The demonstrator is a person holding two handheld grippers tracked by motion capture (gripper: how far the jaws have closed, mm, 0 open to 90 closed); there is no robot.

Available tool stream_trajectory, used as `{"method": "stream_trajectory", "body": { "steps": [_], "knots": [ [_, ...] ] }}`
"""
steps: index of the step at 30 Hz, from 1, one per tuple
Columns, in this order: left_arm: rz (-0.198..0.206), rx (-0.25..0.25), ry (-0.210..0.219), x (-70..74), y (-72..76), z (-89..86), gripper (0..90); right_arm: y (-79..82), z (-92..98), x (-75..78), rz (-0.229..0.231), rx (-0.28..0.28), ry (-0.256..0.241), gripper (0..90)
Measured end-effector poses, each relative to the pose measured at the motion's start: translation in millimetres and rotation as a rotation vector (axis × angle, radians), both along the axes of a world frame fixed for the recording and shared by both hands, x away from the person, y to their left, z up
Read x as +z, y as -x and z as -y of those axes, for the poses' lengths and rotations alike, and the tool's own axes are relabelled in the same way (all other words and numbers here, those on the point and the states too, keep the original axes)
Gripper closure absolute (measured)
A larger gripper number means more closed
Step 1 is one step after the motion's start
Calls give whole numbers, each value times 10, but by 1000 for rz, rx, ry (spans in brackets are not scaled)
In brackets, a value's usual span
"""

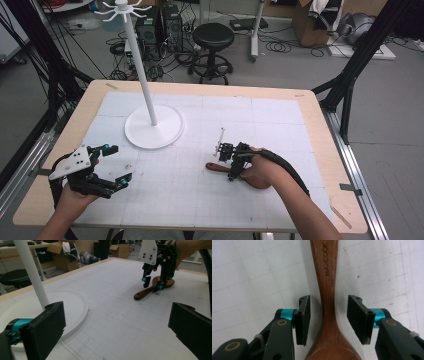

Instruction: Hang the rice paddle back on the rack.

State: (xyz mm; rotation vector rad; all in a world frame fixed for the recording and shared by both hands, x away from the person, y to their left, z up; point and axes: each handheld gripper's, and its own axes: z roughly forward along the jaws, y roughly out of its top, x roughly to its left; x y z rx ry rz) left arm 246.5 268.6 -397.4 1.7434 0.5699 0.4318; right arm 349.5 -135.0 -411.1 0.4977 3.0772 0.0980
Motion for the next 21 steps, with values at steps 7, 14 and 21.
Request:
{"method": "stream_trajectory", "body": {
  "steps": [7,14,21],
  "knots": [
    [0,1,2,0,0,-2,18,3,-7,-22,-30,-4,-8,604],
    [0,0,1,0,0,-2,18,-19,2,-25,-27,6,-11,632],
    [0,0,-2,-1,1,1,18,-12,-10,-31,-23,20,-3,636]
  ]
}}
